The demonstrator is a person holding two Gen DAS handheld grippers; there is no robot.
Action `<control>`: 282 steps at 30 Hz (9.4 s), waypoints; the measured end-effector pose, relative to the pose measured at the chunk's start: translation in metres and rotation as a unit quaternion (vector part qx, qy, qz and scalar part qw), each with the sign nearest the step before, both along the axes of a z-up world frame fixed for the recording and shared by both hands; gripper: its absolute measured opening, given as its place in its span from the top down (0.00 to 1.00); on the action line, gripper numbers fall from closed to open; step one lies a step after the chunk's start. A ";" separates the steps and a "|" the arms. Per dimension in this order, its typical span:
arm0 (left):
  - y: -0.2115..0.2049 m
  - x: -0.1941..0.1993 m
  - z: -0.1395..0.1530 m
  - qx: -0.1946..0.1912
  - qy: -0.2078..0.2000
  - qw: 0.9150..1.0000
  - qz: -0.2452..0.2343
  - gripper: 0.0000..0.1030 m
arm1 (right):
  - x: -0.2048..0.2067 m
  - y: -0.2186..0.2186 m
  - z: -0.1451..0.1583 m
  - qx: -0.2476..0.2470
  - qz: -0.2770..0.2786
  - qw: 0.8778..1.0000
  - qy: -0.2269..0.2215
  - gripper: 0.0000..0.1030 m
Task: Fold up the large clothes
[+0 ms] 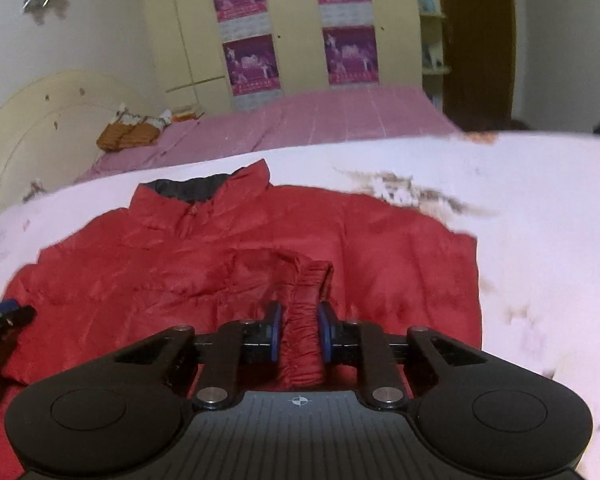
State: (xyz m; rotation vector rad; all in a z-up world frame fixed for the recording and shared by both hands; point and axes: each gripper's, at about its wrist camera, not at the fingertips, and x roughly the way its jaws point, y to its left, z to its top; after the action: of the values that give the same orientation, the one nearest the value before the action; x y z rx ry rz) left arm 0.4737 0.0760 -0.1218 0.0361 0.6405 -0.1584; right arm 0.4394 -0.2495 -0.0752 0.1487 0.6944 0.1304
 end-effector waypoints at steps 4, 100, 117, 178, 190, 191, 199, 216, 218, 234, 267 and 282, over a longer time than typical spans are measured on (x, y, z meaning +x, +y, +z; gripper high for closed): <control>-0.001 -0.002 0.004 0.010 0.003 1.000 0.000 0.59 | 0.002 0.001 -0.020 -0.022 -0.005 0.999 0.043 0.82; 0.097 -0.293 -0.016 -0.290 0.142 0.944 0.066 0.94 | -0.338 -0.131 -0.030 0.279 -0.025 0.955 0.099 0.94; 0.095 -0.205 0.109 -0.343 -0.030 0.937 0.054 0.95 | -0.248 -0.138 0.104 0.317 -0.004 0.947 -0.053 0.95; 0.037 0.124 0.010 -0.019 0.026 0.999 0.032 0.50 | 0.094 -0.054 -0.018 -0.058 -0.052 0.997 -0.004 0.25; -0.078 0.029 0.010 -0.001 0.008 0.997 -0.074 0.47 | 0.018 0.055 -0.011 -0.039 0.103 0.994 -0.024 0.48; -0.075 0.032 0.008 -0.010 0.012 0.997 -0.071 0.47 | 0.021 0.056 -0.019 -0.045 0.101 0.994 -0.026 0.48; -0.074 -0.015 0.041 -0.001 -0.016 0.997 -0.071 0.50 | 0.000 0.033 0.003 -0.019 0.065 0.997 -0.039 0.48; -0.026 -0.062 0.021 0.040 -0.001 0.998 0.053 0.32 | -0.063 0.007 -0.032 -0.059 0.010 0.998 -0.008 0.48; -0.016 -0.064 0.031 0.038 0.004 0.996 0.083 0.33 | -0.063 0.001 -0.025 -0.056 0.000 0.998 -0.006 0.48; 0.066 -0.093 -0.010 -0.399 0.065 0.888 0.217 0.48 | -0.105 -0.099 -0.054 0.375 -0.181 0.908 0.054 0.47; 0.019 -0.095 0.039 -0.236 0.069 0.952 0.183 0.82 | -0.104 -0.078 -0.029 0.261 -0.134 0.955 0.044 0.87; 0.004 -0.191 0.047 -0.237 0.069 0.953 0.177 0.82 | -0.188 -0.093 -0.018 0.252 -0.131 0.958 0.046 0.87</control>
State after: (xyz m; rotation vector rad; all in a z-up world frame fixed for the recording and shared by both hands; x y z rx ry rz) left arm 0.2829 0.0801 -0.0750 -0.5559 0.7237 0.0374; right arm 0.2512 -0.3425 -0.0935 0.7371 0.7176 0.0437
